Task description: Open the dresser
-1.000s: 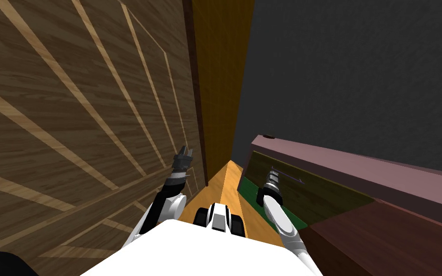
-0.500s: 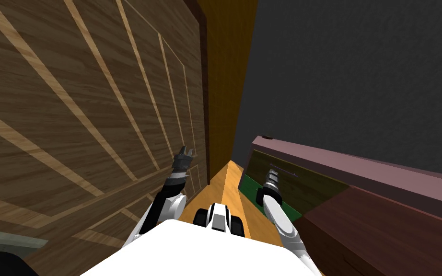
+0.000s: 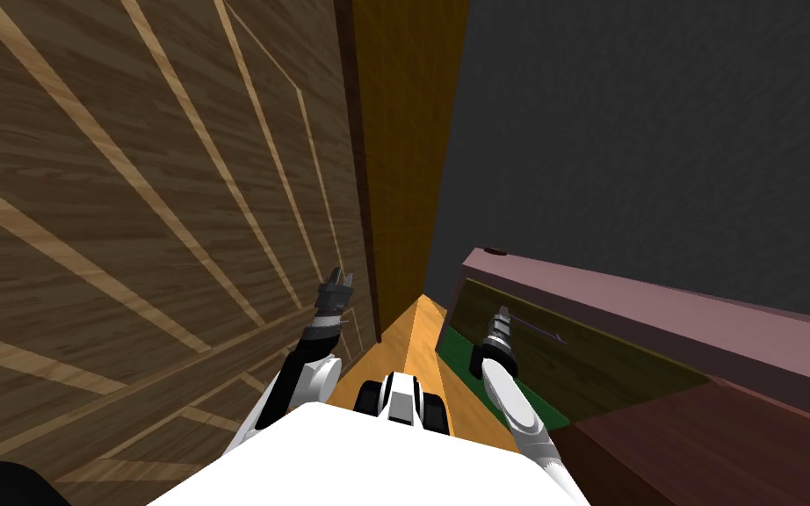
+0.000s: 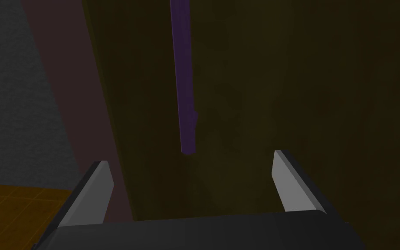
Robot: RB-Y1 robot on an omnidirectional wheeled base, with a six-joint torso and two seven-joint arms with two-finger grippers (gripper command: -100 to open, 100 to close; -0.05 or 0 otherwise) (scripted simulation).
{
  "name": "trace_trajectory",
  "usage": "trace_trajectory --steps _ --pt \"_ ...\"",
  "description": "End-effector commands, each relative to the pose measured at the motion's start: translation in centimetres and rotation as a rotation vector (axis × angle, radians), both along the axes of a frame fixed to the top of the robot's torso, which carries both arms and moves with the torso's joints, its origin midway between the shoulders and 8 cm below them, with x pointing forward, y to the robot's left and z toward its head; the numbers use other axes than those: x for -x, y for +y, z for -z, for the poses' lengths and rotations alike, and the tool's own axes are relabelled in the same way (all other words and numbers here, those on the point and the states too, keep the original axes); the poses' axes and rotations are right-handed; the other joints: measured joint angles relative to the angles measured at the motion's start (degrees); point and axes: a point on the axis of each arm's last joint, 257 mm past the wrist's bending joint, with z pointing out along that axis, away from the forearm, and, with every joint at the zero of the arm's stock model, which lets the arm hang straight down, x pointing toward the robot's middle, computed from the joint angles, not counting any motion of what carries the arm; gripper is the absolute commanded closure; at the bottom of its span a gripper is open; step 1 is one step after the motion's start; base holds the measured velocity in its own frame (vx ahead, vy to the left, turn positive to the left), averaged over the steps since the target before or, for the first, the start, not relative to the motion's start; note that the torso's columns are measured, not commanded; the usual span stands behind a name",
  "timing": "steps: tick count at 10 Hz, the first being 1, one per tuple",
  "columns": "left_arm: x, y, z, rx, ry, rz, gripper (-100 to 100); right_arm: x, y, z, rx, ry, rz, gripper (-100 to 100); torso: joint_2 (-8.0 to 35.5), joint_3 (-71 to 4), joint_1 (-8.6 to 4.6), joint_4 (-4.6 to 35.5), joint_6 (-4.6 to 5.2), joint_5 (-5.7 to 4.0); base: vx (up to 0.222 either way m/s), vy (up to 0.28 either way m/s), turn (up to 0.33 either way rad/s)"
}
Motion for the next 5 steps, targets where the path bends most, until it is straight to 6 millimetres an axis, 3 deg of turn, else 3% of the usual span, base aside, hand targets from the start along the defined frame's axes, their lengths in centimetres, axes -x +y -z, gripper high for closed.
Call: trace_trajectory --steps 1,2,5 --pt "0.00 0.00 0.00 0.000 0.000 0.000 0 -0.31 -0.16 -0.42 -0.004 -0.002 -0.002 -100 -0.08 -0.02 -0.08 0.00 0.00 0.00 0.048 -0.030 -0.006" --pt "0.00 0.00 0.00 0.000 0.000 0.000 0 -0.38 -0.16 -0.48 -0.003 -0.001 -0.003 100 -0.10 -0.05 -0.08 -0.03 -0.01 -0.02 0.008 -0.005 0.003" --pt "-0.01 -0.01 -0.01 0.000 0.000 0.000 0 -0.35 0.49 -0.70 -0.004 -0.001 -0.011 100 0.05 0.05 0.08 0.02 0.02 0.03 -0.101 0.086 -0.026"
